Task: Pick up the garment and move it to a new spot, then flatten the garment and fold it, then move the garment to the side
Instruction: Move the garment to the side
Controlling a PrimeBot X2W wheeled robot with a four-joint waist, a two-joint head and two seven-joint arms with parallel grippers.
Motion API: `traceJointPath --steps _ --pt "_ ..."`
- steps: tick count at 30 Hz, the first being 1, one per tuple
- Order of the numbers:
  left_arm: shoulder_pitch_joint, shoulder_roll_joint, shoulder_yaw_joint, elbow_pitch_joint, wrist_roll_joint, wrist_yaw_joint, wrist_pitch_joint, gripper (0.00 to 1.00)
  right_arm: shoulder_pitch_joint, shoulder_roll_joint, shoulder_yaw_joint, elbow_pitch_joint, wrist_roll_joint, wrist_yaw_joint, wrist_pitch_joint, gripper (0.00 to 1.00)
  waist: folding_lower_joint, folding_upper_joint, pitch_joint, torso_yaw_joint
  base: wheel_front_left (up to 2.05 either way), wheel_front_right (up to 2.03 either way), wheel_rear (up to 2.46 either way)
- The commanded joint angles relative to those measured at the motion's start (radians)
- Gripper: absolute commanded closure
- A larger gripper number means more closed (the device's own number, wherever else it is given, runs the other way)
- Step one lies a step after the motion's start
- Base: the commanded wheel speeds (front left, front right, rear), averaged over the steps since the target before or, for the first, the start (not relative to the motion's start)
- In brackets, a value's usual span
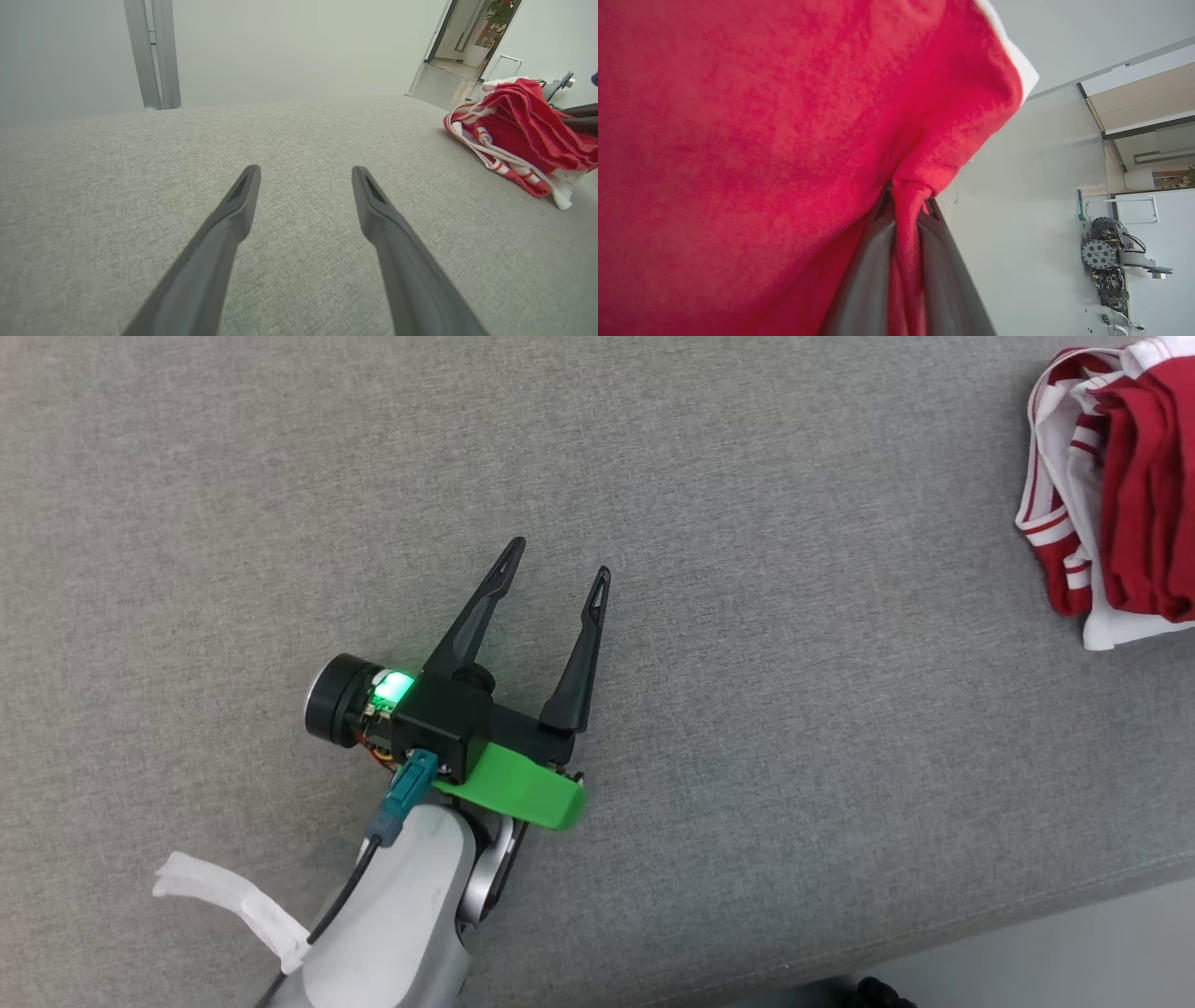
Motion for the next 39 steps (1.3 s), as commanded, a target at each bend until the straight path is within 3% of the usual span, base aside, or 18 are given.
traceJointPath --steps 1,2,3,11,18,26,32,39 --pt "-0.017 0.006 0.001 0.001 -0.004 0.005 -0.003 0.0 -0.02 0.005 -0.009 0.014 -0.001 -0.002 -0.01 1.0 0.0 -0.0001 0.014 0.019 0.0 0.0 0.0" --pt "-0.017 0.006 0.001 0.002 -0.006 0.006 -0.003 0.0 -0.02 0.009 -0.013 0.026 -0.006 -0.002 -0.015 0.37 0.0 -0.0001 0.011 0.022 0.0 0.0 0.0" --pt "-0.016 0.006 0.003 0.002 -0.007 0.008 -0.003 0.0 -0.019 0.014 -0.013 0.034 -0.011 -0.002 -0.018 0.0 0.0 -0.0001 0.008 0.024 0.0 0.0 0.0" --pt "0.027 0.006 0.014 -0.001 -0.021 0.01 -0.003 0.0 -0.047 0.057 -0.032 0.072 -0.037 -0.002 -0.035 0.0 0.0 -0.0001 -0.081 0.026 0.0 0.0 0.0" --pt "0.089 0.006 0.046 -0.016 -0.04 0.016 -0.003 0.0 -0.047 0.139 -0.059 0.0 -0.001 -0.002 -0.055 0.0 0.0 -0.0001 -0.2 0.036 0.0 0.0 0.0" --pt "0.18 0.005 0.112 -0.047 -0.061 0.024 -0.003 0.0 0.064 0.246 -0.132 -0.18 0.117 -0.002 -0.074 0.0 0.0 -0.0001 -0.328 0.086 0.0 0.0 0.0" --pt "0.247 0.005 0.163 -0.075 -0.066 0.023 -0.003 0.0 0.243 0.338 -0.252 -0.35 0.18 -0.002 -0.084 0.0 0.0 -0.0001 -0.4 0.142 0.0 0.0 0.0" --pt "0.317 0.006 0.199 -0.096 -0.063 0.023 -0.003 0.0 0.521 0.516 -0.448 -0.572 0.157 -0.002 -0.086 0.0 0.0 -0.0001 -0.459 0.205 0.0 0.0 0.0"
